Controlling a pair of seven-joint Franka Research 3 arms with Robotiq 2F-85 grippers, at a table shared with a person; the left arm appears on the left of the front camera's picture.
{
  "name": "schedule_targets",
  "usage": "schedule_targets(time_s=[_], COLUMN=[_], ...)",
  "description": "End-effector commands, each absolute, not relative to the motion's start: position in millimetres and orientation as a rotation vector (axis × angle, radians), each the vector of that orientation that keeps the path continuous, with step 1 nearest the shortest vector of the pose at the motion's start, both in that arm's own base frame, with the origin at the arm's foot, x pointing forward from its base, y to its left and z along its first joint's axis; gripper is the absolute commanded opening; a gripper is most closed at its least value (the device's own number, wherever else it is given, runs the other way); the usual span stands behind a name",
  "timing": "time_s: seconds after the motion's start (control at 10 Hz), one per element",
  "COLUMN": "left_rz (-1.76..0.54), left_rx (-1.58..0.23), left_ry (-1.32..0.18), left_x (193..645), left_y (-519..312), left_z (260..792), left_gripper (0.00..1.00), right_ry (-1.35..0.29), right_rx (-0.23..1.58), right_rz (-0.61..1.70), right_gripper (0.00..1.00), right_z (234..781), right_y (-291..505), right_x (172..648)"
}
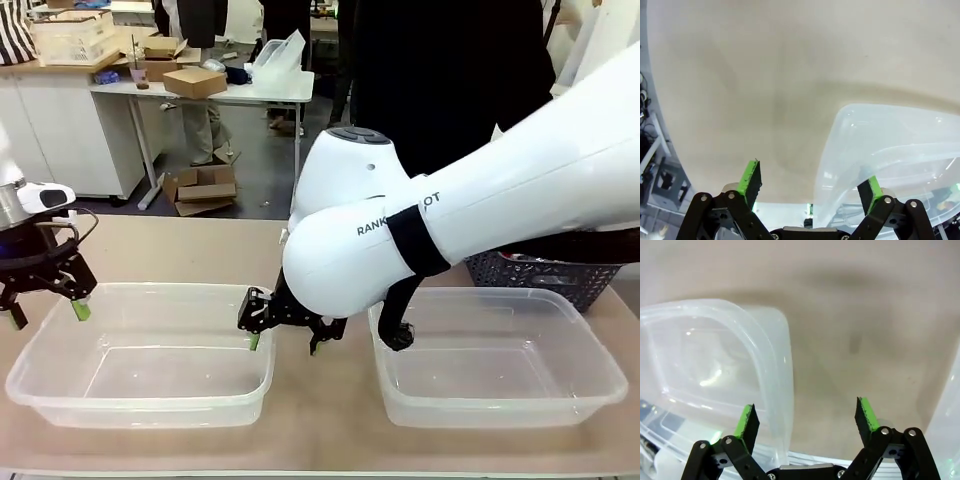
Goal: Sort the waste into each basket.
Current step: Pick up the Organizing box on the left side of the table and lift it.
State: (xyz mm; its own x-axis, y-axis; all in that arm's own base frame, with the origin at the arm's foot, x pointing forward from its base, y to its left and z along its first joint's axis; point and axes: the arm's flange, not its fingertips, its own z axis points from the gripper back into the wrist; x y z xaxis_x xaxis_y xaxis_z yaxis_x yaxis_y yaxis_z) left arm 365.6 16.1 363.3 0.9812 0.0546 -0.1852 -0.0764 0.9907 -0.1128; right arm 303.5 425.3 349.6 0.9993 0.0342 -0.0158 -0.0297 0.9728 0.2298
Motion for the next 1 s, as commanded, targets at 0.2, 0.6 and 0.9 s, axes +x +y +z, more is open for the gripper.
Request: schedule_targets(time_s=[0.2,0.6,0.9], left_rz=[0.049,0.040,0.041], left_rx=[-0.089,-0.070,-0.062], left_ry=[0.177,0.201,0.215], left_x=[330.0,330.1,330.2], left_y=[2.4,-3.5,1.8], left_z=[342.3,345.8,339.8], left_gripper=[1.00,0.41,0.00], right_ry=[0.047,0.063,0.055], right_rx=[0.124,0.056,0.052], right_rz=[0.011,0.007,-0.007], right_gripper=[1.00,0.30,0.00], right_z=[364.8,350.8,342.9], right_y=[462.5,482.6,484.1], right_x=[310.5,325.3,330.4])
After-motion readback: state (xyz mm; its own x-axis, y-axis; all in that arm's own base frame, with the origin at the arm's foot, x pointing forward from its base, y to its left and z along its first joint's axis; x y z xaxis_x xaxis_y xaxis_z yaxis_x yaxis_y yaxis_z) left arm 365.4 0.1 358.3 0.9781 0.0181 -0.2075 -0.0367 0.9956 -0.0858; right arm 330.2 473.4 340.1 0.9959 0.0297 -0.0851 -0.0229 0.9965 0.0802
